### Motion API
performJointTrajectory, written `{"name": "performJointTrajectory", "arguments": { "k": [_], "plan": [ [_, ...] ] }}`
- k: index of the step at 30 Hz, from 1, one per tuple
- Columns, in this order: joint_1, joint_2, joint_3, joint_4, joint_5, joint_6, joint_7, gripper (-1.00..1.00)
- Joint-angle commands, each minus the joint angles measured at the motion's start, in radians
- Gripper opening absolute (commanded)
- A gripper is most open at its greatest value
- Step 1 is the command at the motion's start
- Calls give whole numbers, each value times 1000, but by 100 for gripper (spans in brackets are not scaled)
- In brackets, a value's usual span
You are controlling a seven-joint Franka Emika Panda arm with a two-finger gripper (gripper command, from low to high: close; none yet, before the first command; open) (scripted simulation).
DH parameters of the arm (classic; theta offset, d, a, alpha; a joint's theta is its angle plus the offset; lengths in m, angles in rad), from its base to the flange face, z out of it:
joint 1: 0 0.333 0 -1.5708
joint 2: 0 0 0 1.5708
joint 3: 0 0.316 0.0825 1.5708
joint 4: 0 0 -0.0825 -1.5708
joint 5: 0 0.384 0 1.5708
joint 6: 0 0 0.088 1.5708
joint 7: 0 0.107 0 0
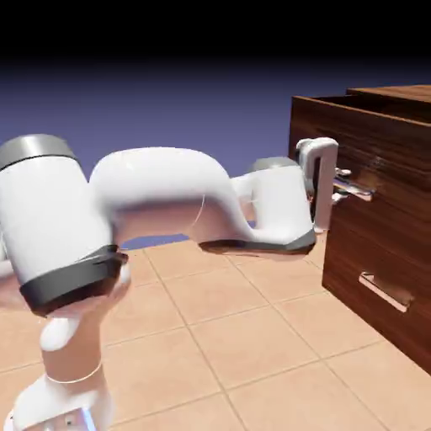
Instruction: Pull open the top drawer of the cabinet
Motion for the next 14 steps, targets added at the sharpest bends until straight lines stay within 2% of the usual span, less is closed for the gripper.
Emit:
{"name": "performJointTrajectory", "arguments": {
  "k": [1,8,14],
  "plan": [
    [-36,-16,23,-31,8,3,-11,-100],
    [-287,-42,196,-182,3,50,66,-100],
    [-291,-250,177,-266,84,1,-174,-100]
  ]
}}
